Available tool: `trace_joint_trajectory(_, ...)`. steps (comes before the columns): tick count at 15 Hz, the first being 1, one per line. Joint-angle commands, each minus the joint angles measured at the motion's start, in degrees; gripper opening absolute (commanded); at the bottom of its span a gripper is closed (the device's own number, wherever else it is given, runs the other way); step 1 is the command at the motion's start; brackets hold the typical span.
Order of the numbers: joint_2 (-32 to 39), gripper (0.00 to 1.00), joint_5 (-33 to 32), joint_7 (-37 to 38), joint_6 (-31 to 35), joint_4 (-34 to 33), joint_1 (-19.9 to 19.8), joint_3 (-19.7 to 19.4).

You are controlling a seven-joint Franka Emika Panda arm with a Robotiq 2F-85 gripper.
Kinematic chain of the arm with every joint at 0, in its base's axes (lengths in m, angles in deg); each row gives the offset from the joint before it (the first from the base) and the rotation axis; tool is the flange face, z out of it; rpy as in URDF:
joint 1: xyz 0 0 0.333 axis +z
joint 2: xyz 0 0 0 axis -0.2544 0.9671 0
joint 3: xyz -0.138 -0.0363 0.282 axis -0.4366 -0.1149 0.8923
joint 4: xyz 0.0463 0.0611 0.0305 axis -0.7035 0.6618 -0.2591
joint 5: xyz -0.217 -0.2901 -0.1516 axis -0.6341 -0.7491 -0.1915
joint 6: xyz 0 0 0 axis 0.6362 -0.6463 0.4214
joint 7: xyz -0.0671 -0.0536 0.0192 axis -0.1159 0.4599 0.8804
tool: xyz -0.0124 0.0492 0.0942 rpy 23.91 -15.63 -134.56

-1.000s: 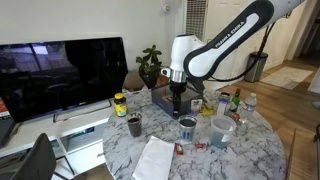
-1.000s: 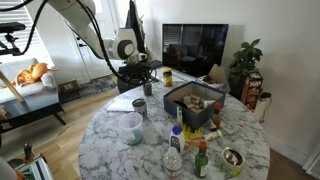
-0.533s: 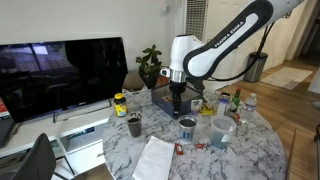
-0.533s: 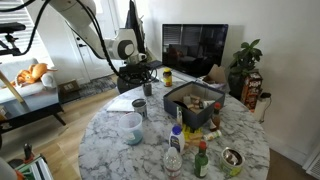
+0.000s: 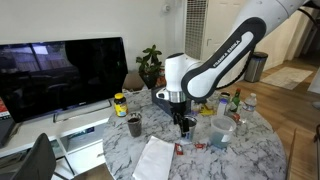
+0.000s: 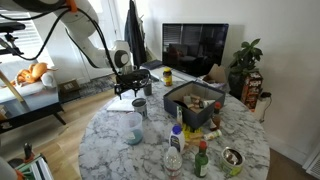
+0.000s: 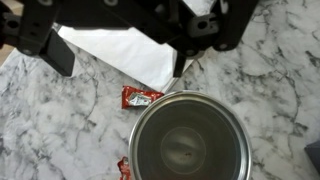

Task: Pick up the metallic cup and pour its content on the table, pick up the two red sachet and put it in the frost cup one at a time

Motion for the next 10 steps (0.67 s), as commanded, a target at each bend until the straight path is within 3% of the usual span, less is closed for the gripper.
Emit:
trace_joint_trajectory(1, 4.0, 1.0, -2.9, -1.9, -0.8, -2.6, 1.3, -0.6)
trace_joint_trajectory(10, 10.1, 1.0, -6.1, -2.3, 1.2, -5.2, 2.3, -1.2)
